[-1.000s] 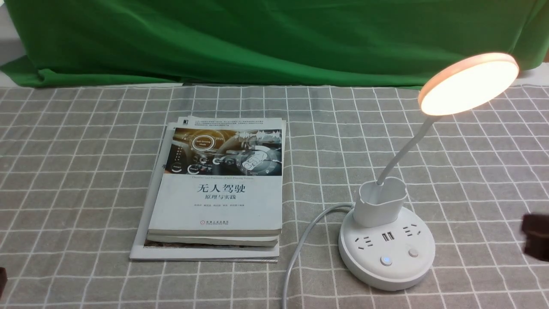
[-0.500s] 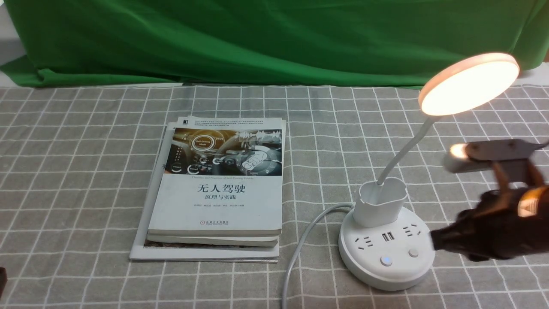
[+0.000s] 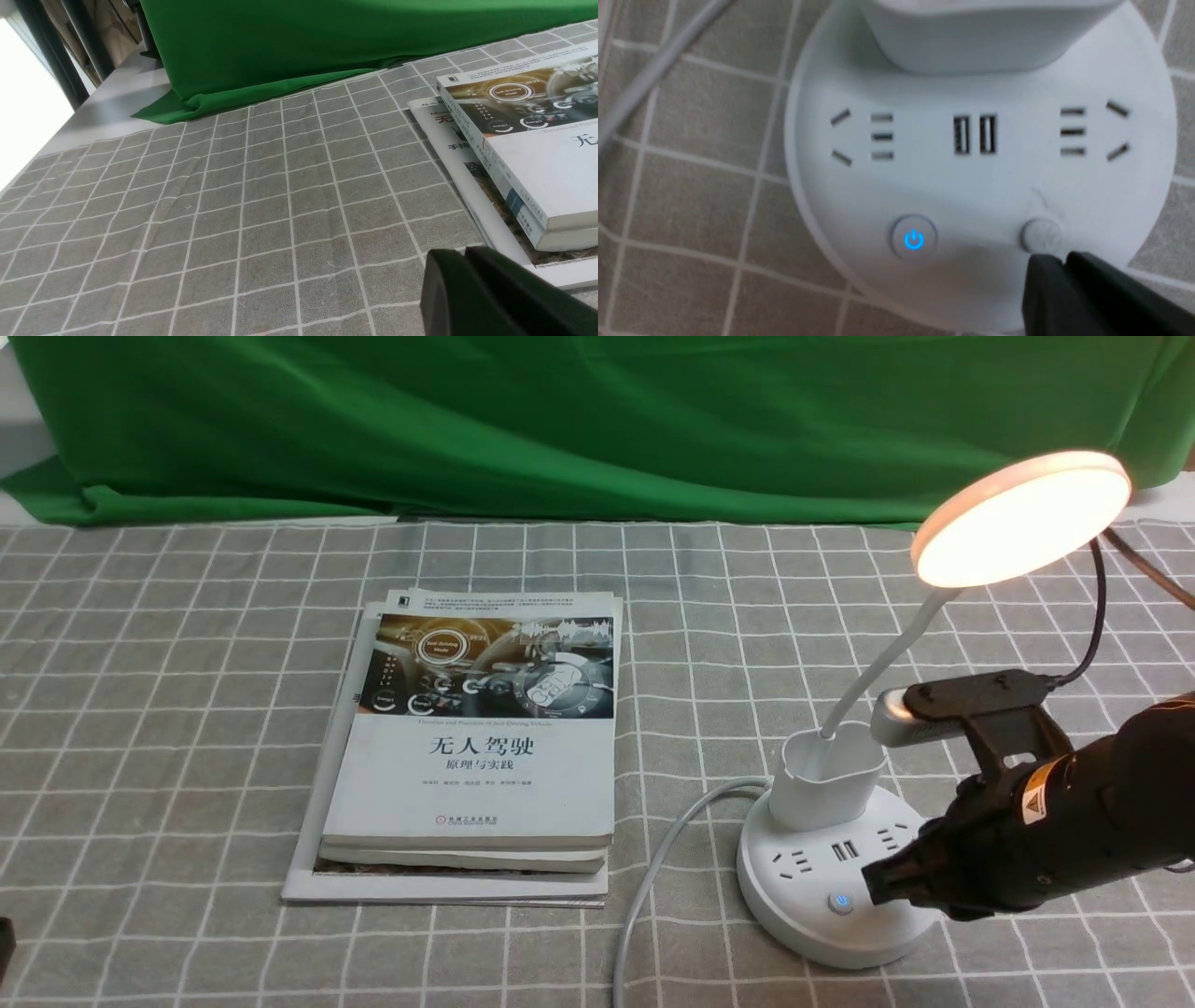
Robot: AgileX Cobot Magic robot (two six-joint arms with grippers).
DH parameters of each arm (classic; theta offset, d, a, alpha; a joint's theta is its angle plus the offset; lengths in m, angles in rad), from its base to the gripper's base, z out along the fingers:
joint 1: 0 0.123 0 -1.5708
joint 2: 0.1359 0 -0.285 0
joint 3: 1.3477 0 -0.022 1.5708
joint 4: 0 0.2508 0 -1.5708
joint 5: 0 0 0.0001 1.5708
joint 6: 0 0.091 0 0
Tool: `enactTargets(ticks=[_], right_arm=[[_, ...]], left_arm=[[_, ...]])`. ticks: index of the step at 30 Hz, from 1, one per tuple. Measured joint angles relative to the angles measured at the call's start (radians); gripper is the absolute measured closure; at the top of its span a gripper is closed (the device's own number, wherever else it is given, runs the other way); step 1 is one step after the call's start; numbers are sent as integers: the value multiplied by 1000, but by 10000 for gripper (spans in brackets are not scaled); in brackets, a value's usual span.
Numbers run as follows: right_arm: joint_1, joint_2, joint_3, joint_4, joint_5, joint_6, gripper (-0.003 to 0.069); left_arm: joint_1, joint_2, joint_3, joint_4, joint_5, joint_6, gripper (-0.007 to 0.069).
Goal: Turn off the desk lamp on the grey coffee tablecloth by hand.
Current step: 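Press the power button on the lamp base to turn the lamp off with the right gripper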
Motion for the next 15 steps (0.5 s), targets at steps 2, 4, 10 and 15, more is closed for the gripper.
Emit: enactTargets(ticks=[2, 4, 10, 15], right_arm=[[0, 0, 0, -1, -27, 8, 574], [0, 6, -1, -2, -42, 11, 575], [0, 91, -10, -19, -55, 14, 613], [0, 88, -15, -20, -47, 31, 624]], left_arm=[[0, 0, 0, 0, 0, 0, 604], [0, 0, 0, 0, 0, 0, 604], [0, 0, 0, 0, 0, 0, 604], [0, 0, 0, 0, 0, 1, 604]])
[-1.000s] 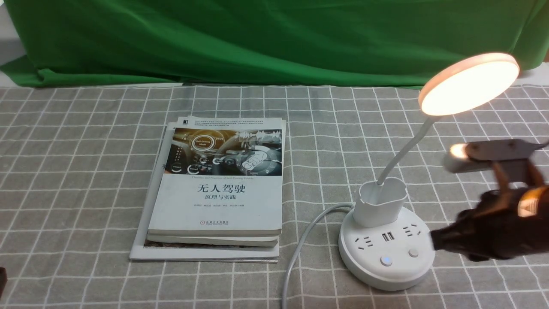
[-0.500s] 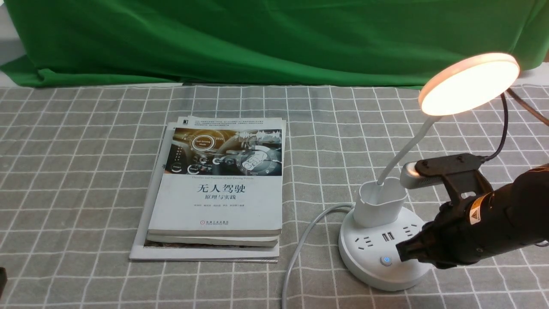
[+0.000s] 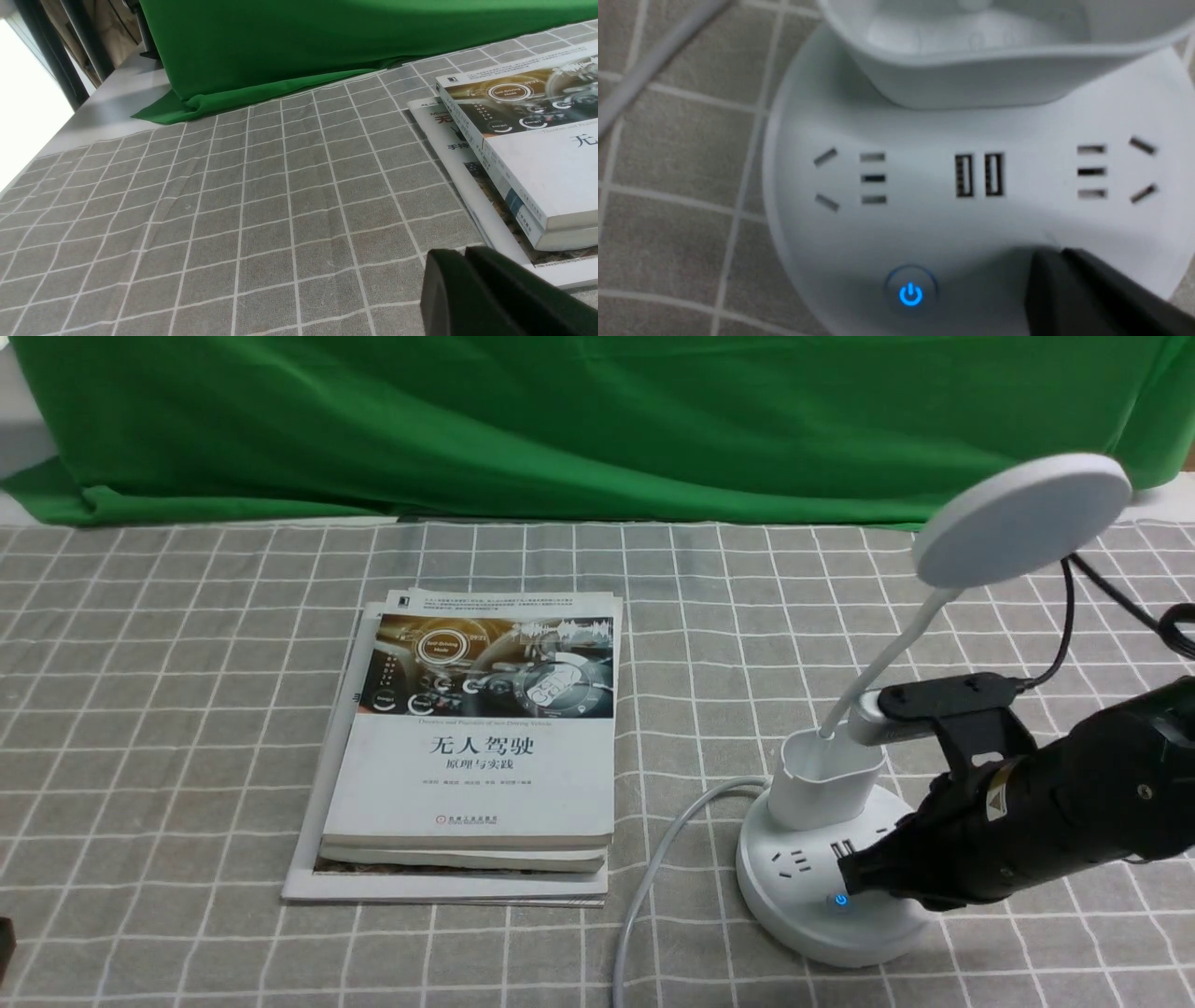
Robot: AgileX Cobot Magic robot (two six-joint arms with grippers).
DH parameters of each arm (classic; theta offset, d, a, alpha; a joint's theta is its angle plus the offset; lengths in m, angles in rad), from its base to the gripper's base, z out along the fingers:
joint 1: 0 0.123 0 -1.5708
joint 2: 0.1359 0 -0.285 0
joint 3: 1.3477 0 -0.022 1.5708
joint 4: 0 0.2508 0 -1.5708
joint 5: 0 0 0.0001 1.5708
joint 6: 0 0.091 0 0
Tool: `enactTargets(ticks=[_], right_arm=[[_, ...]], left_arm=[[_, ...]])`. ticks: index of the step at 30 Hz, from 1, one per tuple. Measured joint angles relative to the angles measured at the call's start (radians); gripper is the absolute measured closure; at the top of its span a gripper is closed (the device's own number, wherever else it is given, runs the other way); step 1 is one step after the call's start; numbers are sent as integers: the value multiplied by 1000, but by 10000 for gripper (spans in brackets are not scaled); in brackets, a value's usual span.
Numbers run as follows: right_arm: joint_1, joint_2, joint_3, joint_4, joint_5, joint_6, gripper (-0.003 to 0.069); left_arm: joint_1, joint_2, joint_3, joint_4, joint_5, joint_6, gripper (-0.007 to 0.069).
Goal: Turn off the desk lamp on the grey coffee tablecloth by hand.
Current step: 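Press the power button on the lamp base to turn the lamp off with the right gripper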
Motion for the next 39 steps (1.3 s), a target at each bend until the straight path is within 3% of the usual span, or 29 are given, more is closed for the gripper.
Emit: enactTargets(ticks=[9, 19, 33, 39], right_arm=[[0, -121, -24, 0, 51, 10, 624], [0, 12, 23, -8, -35, 20, 622], [0, -124, -6, -8, -29, 49, 623], [0, -74, 7, -8, -31, 60, 624]], left_arm=[[0, 0, 0, 0, 0, 0, 604], [0, 0, 0, 0, 0, 0, 604], [0, 0, 0, 0, -1, -1, 604], [0, 0, 0, 0, -1, -1, 604]])
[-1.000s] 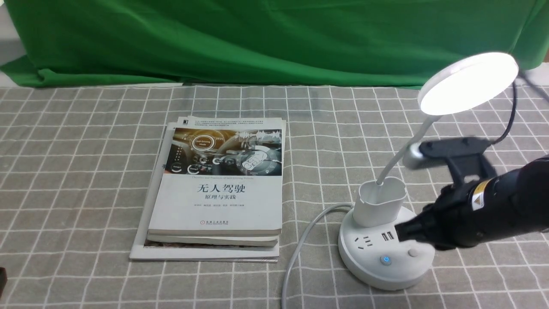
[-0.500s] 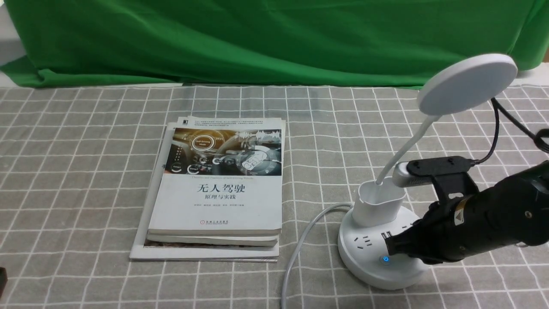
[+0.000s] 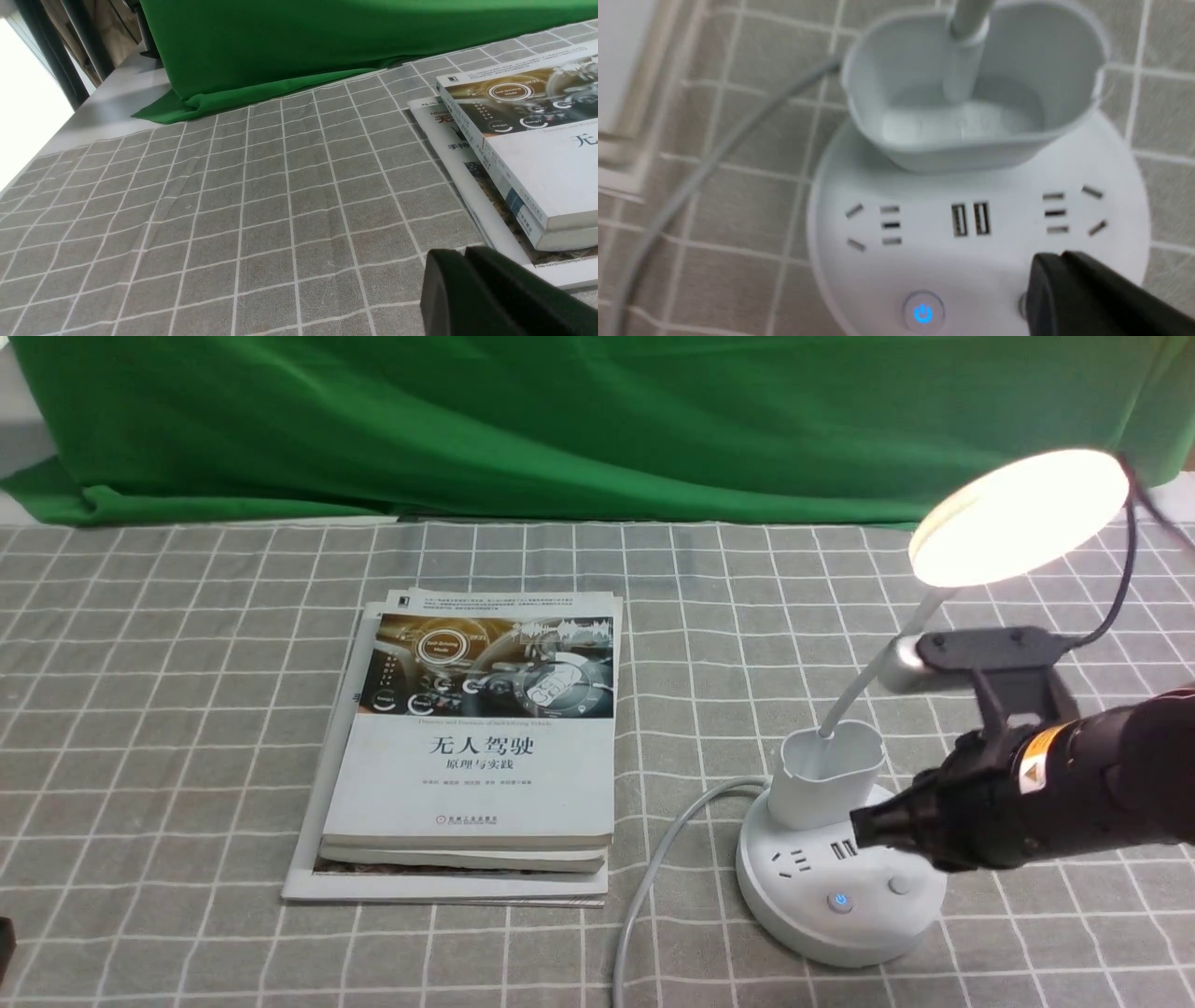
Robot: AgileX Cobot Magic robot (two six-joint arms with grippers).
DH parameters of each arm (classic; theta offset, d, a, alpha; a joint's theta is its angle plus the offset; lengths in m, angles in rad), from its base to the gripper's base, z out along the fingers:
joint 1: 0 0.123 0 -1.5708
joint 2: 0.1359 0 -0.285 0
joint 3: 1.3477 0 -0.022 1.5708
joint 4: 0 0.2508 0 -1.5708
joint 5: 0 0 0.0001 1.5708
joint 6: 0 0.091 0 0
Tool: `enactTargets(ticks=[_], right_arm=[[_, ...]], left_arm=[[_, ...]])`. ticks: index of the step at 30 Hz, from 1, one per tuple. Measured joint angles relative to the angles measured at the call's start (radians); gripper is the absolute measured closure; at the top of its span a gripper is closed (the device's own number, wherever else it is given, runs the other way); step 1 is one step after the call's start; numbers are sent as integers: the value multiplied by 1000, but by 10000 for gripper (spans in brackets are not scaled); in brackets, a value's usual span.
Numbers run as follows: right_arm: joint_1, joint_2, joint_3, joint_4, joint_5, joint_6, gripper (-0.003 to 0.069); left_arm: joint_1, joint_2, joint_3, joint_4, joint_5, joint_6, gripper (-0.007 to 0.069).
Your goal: Turn off the desk lamp on the grey coffee tablecloth by hand.
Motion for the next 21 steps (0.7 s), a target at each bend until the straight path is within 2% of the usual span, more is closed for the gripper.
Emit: enactTargets(ticks=[8, 14, 20, 21], right_arm=[[0, 73, 13, 5, -2, 2, 624], [0, -34, -35, -7, 90, 3, 625], [0, -228, -110, -132, 256, 4, 623], [0, -294, -118, -184, 300, 4, 623]], left_arm=[[0, 0, 0, -1, 0, 1, 604], [0, 0, 0, -3, 1, 1, 604], [0, 0, 0, -3, 1, 1, 604], [0, 0, 0, -3, 1, 1, 604]])
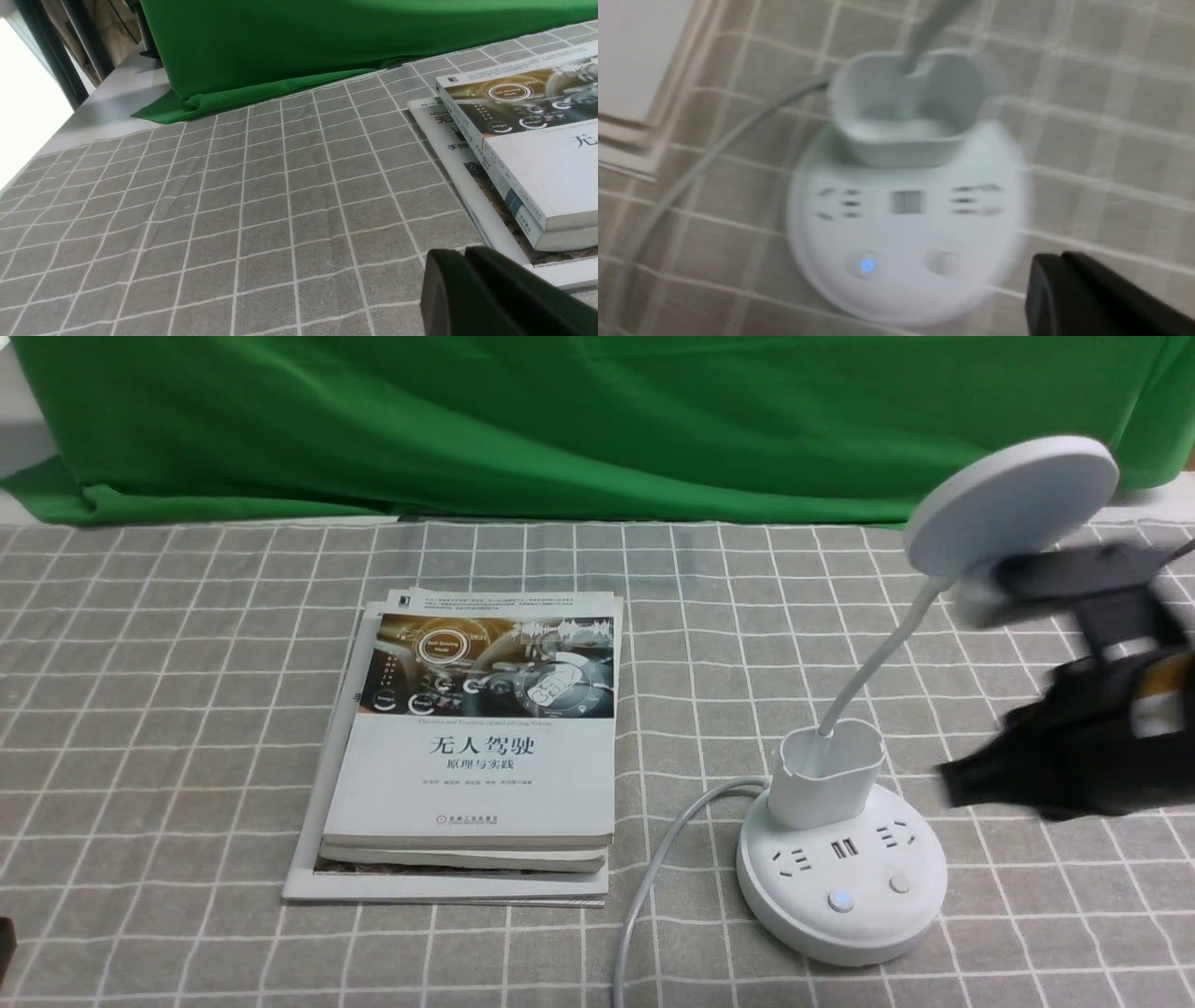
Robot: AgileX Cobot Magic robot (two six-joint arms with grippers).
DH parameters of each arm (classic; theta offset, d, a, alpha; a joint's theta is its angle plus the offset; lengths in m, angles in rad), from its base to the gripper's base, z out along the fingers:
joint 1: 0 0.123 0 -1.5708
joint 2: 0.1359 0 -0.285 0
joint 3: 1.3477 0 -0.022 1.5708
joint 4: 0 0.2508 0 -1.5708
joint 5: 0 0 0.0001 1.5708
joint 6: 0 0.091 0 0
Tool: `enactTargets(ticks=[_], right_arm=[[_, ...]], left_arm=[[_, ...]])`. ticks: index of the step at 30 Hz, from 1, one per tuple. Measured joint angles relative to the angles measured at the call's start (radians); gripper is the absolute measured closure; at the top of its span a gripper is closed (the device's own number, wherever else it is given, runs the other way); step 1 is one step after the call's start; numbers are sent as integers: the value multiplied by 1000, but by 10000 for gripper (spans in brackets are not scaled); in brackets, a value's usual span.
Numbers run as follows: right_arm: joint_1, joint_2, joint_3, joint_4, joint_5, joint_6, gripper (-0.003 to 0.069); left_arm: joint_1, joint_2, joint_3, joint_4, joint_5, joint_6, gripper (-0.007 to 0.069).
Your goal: Turn off the desk lamp on the grey coffee tablecloth by hand.
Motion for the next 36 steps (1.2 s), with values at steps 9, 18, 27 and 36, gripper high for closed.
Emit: enactTargets(ticks=[9, 18, 27, 36], right_arm=[[-51, -436, 44, -68, 28, -62, 625], [-51, -805, 450, 36, -223, -176, 625], [-51, -938, 581, 46, -455, -196, 622], [-51, -941, 586, 47, -465, -183, 608]], left_arm=[[0, 0, 0, 0, 0, 0, 604], [0, 0, 0, 0, 0, 0, 604], [0, 0, 0, 0, 0, 0, 604], [0, 0, 0, 0, 0, 0, 604]])
